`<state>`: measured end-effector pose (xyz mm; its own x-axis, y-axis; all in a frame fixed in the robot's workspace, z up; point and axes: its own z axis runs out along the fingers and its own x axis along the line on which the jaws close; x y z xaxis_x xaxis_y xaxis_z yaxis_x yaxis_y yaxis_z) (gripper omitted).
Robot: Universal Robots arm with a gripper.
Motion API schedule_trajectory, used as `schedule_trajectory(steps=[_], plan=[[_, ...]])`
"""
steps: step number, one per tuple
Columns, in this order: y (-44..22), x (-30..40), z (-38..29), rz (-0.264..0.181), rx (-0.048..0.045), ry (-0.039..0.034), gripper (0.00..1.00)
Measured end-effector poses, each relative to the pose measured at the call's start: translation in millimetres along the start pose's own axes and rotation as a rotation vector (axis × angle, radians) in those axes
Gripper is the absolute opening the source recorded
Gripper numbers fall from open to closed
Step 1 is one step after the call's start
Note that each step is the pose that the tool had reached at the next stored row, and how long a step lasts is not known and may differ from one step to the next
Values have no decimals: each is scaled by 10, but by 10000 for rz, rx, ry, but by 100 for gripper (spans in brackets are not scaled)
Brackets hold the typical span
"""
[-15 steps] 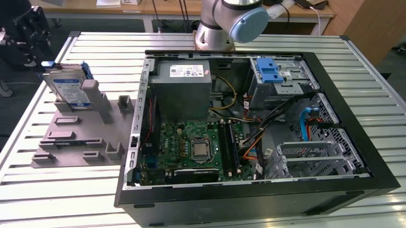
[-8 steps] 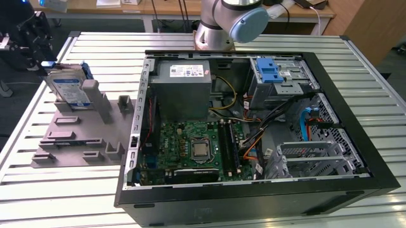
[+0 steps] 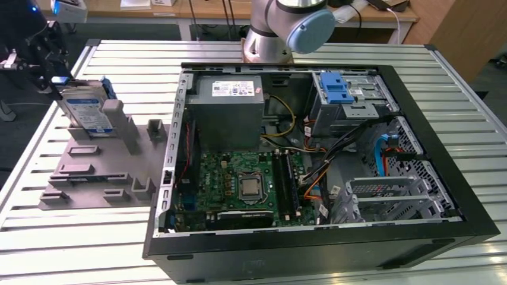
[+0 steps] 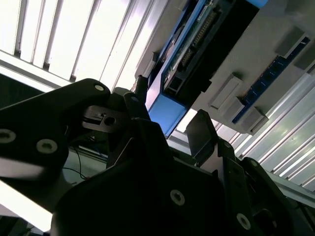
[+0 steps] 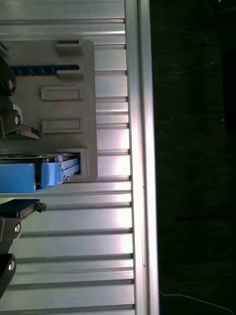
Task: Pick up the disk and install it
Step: 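Pick up the disk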
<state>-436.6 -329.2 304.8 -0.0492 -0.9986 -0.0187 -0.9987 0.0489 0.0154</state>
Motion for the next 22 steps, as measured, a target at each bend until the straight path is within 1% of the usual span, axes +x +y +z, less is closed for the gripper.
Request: schedule_trajectory(steps=[5, 9, 10, 15, 22], plan=[[0, 1, 56, 0, 1, 0, 59], [-1, 1, 55, 0, 7, 0, 57], [0, 1, 56, 0, 10, 0, 51], [1, 1, 60, -2, 14, -1, 51], [11, 3, 109, -22, 17, -1, 51]])
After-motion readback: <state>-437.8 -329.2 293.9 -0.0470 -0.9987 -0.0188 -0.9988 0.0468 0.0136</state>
